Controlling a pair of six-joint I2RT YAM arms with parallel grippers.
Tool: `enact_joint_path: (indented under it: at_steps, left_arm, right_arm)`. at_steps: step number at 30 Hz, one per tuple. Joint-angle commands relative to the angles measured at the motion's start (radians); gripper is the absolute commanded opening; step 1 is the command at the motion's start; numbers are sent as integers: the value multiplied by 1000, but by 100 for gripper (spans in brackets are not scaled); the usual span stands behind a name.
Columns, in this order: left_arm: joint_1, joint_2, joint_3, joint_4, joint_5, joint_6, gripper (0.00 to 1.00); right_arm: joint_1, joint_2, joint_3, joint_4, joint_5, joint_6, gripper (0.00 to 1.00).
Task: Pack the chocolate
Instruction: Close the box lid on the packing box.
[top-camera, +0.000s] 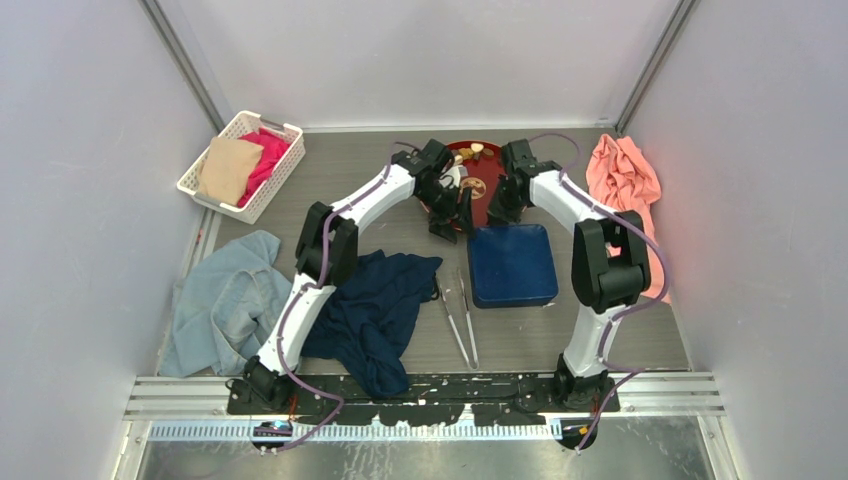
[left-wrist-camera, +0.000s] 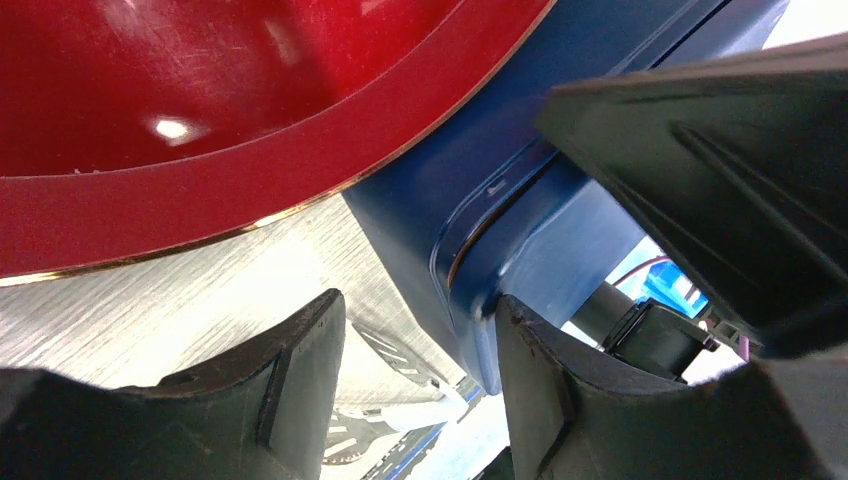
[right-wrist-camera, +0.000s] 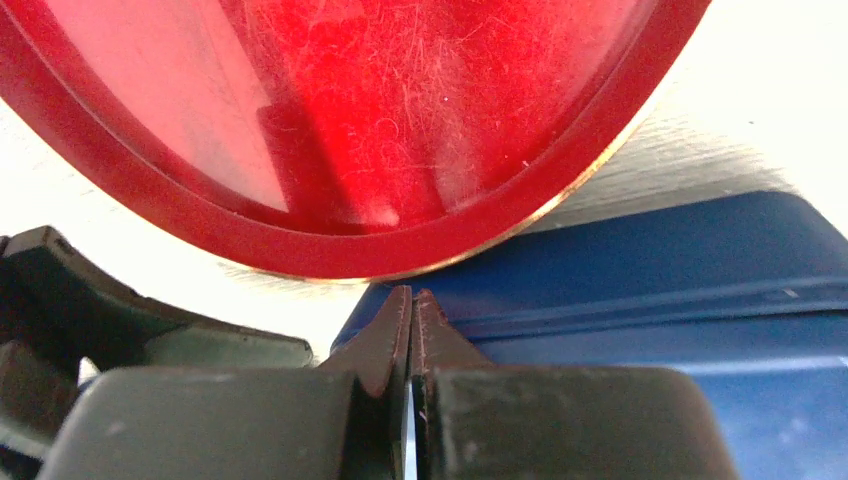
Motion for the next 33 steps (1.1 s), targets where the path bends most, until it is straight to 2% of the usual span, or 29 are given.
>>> enact_joint_path:
  at_steps: [1,6,11,19,28,33]
  left_arm:
    - [25,43,-8,-3,-92,9,56]
    - [25,49,4,-4,-96,8,56]
    - [25,53,8,-5,-100,5,56]
    - [27,92,61,-21,-119,-7,56]
    - [31,98,48,-27,-130,-8,56]
    - [33,102,41,-27,-133,-10,56]
  right_arm:
    - [6,-122,120,-85,45,-35,5]
    - [7,-202,133,-118,43,-41,6]
    - [11,-277,33,-126,33,-36,6]
    - [18,-261,-30,-119,6,-24,6]
    - [20,-255,23,-123,23,-38,6]
    - [32,-225,-22,-82,12,-29,6]
